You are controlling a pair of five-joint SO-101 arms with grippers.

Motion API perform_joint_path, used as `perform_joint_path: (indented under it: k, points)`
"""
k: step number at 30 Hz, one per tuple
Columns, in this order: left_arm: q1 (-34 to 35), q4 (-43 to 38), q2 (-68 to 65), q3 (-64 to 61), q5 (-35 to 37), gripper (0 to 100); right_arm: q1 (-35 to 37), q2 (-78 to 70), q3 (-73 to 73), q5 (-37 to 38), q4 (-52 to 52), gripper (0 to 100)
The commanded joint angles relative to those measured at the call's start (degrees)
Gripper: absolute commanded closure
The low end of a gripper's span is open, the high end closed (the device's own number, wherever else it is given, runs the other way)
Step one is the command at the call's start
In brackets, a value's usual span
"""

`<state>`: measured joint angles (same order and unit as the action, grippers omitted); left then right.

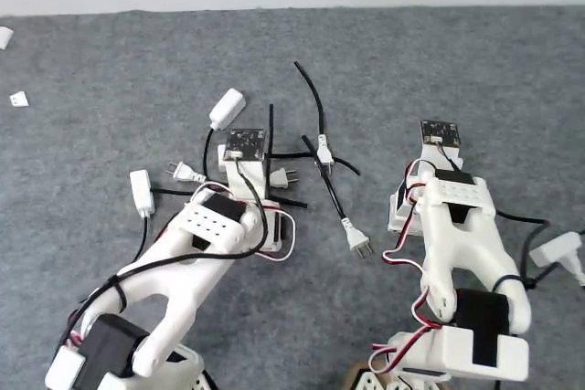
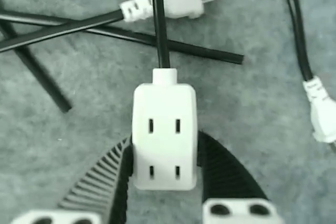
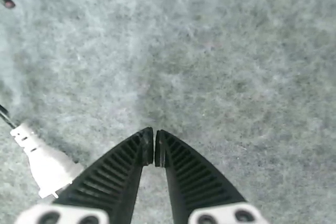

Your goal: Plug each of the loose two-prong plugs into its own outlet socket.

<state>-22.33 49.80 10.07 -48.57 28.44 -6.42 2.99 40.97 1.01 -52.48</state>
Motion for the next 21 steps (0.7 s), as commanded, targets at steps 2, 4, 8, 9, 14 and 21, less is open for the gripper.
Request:
perform_joint_path:
  k: [2, 4, 8, 9, 14, 21]
  points:
    - [-2.9, 0.4, 0.9, -0.4, -0.9, 76, 0.7, 0.1, -2.9, 0.6, 0.8, 99.0]
    - [-2.7, 0.5, 0.9, -0.4, -0.9, 73, 0.7, 0.1, -2.9, 0.6, 0.8, 99.0]
    - [-0.7, 0.4, 1.0, 0.0, -0.9, 74, 0.7, 0.1, -2.9, 0.6, 0.8, 99.0]
    - [-0.3, 0.6, 1.6, 0.4, -1.0, 74, 0.7, 0.1, -2.9, 0.6, 0.8, 99.0]
    - [2.5, 1.3, 11.0, -1.5, -1.6, 74, 0.7, 0.2, -2.9, 0.6, 0.8, 99.0]
    - [9.3, 0.1, 28.9, -10.9, -13.6, 74, 0.8, 0.9, -4.3, 0.2, 0.4, 99.0]
